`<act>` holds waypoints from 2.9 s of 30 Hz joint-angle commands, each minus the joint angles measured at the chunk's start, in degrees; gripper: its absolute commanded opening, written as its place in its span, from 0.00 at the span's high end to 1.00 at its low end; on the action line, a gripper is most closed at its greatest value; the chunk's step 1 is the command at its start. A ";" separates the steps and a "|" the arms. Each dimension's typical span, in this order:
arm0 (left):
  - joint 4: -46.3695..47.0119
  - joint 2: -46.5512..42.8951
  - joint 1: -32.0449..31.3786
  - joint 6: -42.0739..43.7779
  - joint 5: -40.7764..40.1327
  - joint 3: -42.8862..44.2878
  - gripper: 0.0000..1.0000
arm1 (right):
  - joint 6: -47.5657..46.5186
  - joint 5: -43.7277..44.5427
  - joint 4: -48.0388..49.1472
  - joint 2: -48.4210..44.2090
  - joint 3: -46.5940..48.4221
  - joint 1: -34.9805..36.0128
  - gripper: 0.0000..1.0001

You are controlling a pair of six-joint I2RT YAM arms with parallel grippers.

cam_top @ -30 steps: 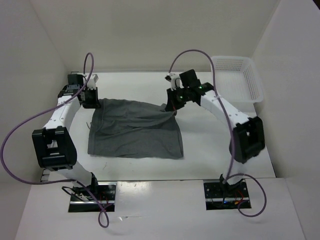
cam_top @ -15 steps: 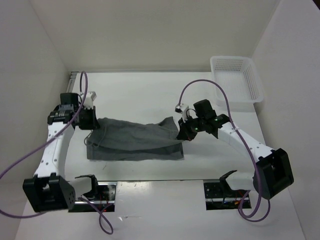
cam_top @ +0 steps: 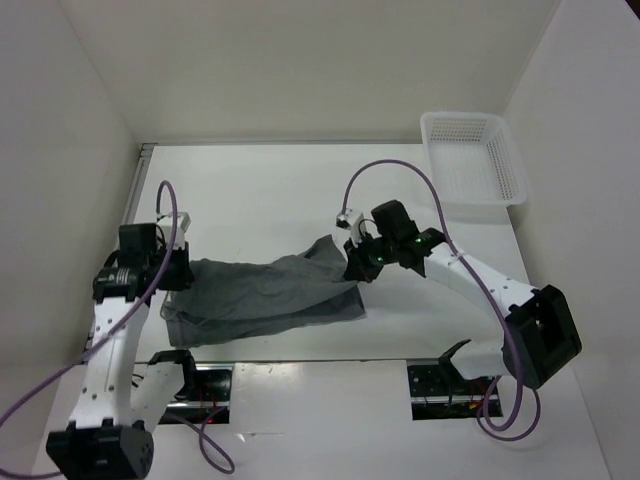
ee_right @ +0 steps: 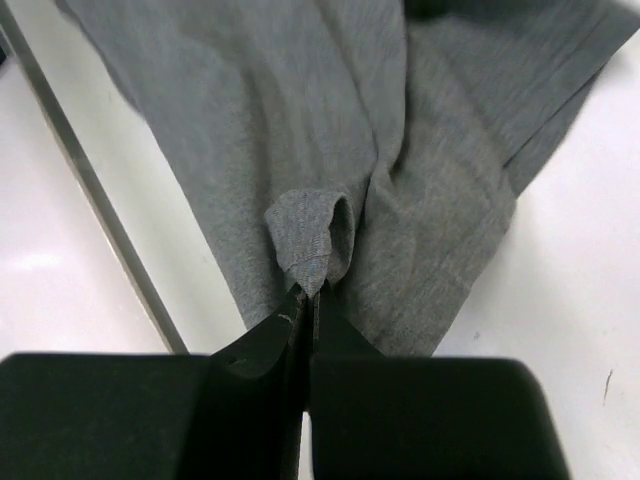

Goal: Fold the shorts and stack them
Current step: Fold the shorts

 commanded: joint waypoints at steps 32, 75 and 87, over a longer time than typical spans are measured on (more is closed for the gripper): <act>31.98 54.47 -4.02 0.21 14.28 39.68 1.00 | 15.52 16.10 20.10 22.40 31.48 -14.50 1.00; 17.91 23.61 2.84 0.21 4.43 1.38 0.31 | 8.91 -10.70 -4.27 8.67 11.06 -10.01 0.29; 3.95 32.54 4.16 0.21 12.60 15.60 0.30 | 30.70 -2.89 0.05 8.15 12.30 -9.49 0.42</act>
